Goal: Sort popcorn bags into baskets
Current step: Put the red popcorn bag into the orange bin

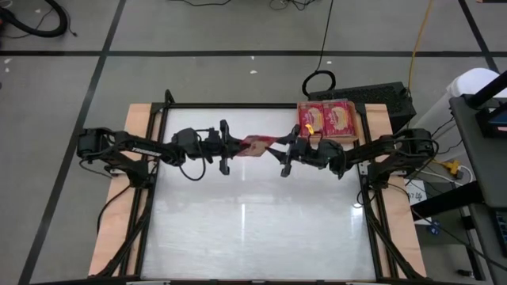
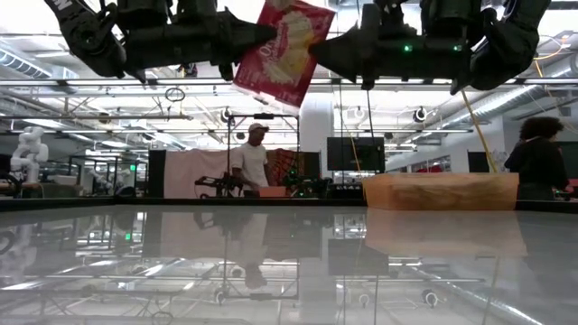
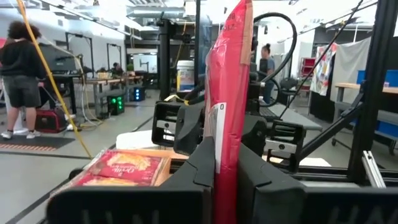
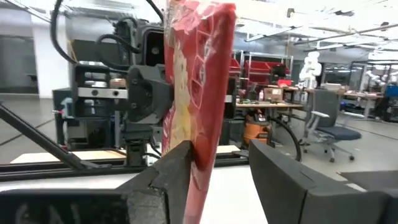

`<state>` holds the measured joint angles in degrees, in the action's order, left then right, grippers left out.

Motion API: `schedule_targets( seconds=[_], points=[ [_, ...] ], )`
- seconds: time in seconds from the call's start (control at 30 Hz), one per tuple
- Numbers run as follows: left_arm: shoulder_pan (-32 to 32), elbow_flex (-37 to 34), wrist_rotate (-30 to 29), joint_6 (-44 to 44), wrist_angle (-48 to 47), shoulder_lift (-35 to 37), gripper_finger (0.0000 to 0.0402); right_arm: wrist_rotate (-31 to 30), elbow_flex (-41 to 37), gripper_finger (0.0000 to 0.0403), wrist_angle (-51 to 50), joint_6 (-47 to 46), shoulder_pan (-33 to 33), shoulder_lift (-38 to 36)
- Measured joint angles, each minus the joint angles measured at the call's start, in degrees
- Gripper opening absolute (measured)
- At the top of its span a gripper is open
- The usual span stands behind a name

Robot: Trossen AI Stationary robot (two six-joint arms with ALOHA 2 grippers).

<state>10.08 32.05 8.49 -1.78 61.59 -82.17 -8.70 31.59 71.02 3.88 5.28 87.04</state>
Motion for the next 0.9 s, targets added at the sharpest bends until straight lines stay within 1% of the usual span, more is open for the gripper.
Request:
schedule_targets(
  seconds=[0.03,0.13,0.23,0.37,0.57,0.63,0.73,0.9],
  points=[
    [-0.02,0.0,0.02,0.04,0.1,0.0,0.0019,0.39,0.0,0.0156,0.15,-0.12,0.0,-0.02],
    [-0.02,0.0,0.07,0.53,0.1,0.0,0.0017,4.29,0.0,0.0157,0.07,0.02,0.13,-0.01],
    [-0.02,0.0,0.04,0.59,1.65,0.0,0.0027,8.31,0.0,0.0144,0.07,-0.8,0.41,-0.02],
    [-0.02,0.0,0.04,1.22,2.03,0.0,0.0036,8.93,0.0,0.0102,0.08,-2.28,0.67,0.0],
    [-0.34,0.0,0.0,1.29,3.02,-0.62,0.0016,8.9,0.0,0.0018,1.1,-1.9,0.72,-0.02],
    [-0.46,0.0,-0.13,1.26,3.47,-0.94,0.0018,8.82,0.0,0.0008,1.16,-1.69,0.72,-0.02],
    [-0.48,0.0,-0.11,-0.17,2.9,-1.03,0.0048,8.84,0.0,0.0015,0.78,-2.3,0.76,-0.02],
    [-0.5,0.0,-0.93,0.04,2.46,-1.14,0.0125,8.82,0.0,0.0007,-1.01,-2.53,0.76,-1.04]
  ],
)
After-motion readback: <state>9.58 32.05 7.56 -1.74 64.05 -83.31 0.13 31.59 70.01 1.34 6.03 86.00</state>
